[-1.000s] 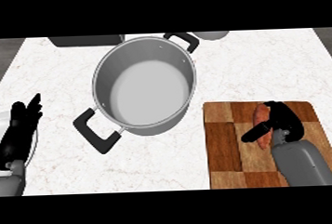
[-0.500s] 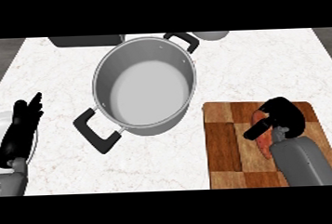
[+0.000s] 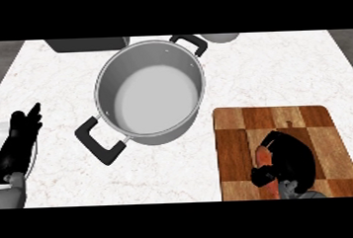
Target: Pick the sweet potato from the cutting board and place it in the pot
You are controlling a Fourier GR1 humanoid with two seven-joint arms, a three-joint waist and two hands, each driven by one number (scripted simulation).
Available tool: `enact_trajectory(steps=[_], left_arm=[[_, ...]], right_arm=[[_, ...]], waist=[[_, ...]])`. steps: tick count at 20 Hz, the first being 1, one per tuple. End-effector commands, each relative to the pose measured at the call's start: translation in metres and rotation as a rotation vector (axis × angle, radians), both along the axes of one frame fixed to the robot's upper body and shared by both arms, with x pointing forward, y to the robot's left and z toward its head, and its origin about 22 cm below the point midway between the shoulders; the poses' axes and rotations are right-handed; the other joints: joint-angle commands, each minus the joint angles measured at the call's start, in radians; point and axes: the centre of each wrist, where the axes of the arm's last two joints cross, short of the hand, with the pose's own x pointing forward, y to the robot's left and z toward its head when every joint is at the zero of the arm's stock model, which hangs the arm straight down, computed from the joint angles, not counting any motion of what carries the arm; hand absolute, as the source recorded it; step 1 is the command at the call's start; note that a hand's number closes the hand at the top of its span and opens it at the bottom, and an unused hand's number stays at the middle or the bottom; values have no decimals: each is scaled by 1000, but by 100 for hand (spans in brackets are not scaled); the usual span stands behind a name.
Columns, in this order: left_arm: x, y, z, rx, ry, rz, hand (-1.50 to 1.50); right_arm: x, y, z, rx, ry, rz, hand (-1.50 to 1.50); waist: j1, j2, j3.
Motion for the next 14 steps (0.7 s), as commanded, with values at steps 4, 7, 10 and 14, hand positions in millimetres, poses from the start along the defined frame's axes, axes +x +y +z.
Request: enact_trajectory(steps=[4,7,10,14], left_arm=[[-7,-2,10,8,-3,0,0],[4,-5,14,0,-6,5,0],[0,3,14,27,-13,-15,0],[1,-5,5,-1,2,-9,0]], right_arm=[[-76,36,45,-157,-114,-3,150],[-92,33,76,-197,-257,-21,150],[-96,42,101,-155,-489,12,150],[-118,52,141,-96,-746,90,150]], waist=[[3,-2,1],[-3,0,0],[6,1,0],[8,-1,-1]])
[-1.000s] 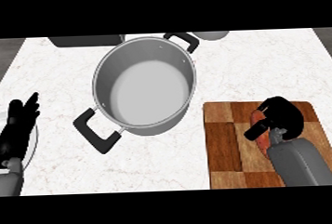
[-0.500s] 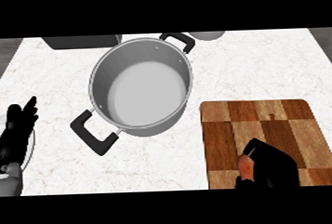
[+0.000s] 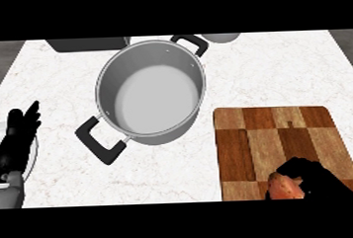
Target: Pick the sweet potato from the cutting board and place it in the pot
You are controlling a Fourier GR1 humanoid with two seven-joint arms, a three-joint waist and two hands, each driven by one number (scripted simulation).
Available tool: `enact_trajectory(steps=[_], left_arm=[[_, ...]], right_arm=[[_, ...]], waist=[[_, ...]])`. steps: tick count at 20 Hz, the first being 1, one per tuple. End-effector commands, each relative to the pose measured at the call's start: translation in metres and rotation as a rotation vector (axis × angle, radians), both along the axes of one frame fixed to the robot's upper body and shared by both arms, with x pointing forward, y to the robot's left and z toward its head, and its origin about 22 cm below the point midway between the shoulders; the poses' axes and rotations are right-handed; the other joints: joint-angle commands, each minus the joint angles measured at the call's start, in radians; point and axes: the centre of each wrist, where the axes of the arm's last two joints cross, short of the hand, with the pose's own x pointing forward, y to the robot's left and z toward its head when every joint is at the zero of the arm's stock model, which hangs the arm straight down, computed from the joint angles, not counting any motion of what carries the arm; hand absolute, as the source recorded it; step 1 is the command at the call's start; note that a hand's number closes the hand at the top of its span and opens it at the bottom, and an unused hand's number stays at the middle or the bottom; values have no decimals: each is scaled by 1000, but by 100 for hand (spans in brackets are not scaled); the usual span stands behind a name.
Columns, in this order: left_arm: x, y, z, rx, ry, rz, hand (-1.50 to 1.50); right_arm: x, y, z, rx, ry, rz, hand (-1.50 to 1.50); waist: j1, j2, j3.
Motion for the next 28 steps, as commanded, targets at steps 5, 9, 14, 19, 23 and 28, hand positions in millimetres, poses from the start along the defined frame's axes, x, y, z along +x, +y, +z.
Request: enact_trajectory(steps=[5,9,14,19,23,28], left_arm=[[-2,0,-11,-10,11,-4,0],[11,-15,3,-2,2,-8,0],[16,-19,2,-3,-20,-24,0],[12,-18,4,1,-6,-44,0],[9,-26,7,-9,-7,-63,0],[11,-24,2,-5,-18,-61,0]], right_arm=[[-27,43,68,35,-340,66,150],[-18,61,82,-6,-362,105,150],[0,70,92,34,-293,149,150],[43,80,105,62,-224,124,150],[83,90,115,96,-148,115,150],[134,117,115,110,-47,124,150]], waist=[[15,2,-3],[21,6,-2],[31,7,-3],[51,9,-3],[62,8,0],[82,16,-1]])
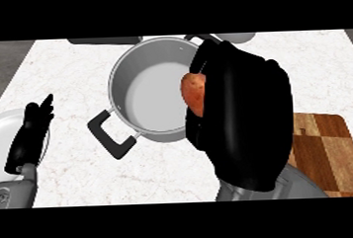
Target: Pick the sweet potato from the cutting board and place it in the pot
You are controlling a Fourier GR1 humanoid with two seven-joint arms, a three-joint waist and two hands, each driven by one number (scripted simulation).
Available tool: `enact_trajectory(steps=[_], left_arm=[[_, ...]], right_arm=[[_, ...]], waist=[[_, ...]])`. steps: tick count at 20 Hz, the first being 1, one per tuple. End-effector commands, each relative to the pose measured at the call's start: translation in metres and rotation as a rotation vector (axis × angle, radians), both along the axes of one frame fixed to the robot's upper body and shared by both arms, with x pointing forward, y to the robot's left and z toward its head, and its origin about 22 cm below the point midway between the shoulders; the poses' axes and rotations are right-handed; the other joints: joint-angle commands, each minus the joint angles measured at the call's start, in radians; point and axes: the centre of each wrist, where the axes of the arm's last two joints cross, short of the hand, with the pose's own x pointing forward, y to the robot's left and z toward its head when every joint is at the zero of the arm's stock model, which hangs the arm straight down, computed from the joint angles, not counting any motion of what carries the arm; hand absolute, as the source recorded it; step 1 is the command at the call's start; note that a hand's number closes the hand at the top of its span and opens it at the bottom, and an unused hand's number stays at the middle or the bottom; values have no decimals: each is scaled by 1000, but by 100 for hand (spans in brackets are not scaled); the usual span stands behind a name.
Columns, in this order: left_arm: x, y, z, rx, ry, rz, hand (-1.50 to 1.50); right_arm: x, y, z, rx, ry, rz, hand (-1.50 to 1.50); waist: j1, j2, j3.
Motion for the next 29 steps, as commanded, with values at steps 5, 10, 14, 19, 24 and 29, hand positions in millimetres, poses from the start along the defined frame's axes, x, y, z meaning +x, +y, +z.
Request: enact_trajectory(steps=[5,10,14,19,24,29], left_arm=[[4,1,3,-7,7,-13,0],[13,-6,10,7,1,-14,0],[8,-19,-3,-16,7,-38,0],[5,2,-1,-6,17,-15,0],[0,10,-5,-8,9,17,0],[-5,23,-2,-4,15,51,0]], right_arm=[[72,27,-5,88,265,-80,150],[91,23,-38,271,365,-128,-150],[104,34,-39,368,300,-67,-150],[108,22,-34,596,91,-26,-150],[101,15,-40,750,-104,-48,-150],[92,-14,-51,804,-198,-103,-150]], waist=[[5,5,1],[11,7,3],[16,7,3],[9,5,3],[-24,-6,3],[-61,-12,4]])
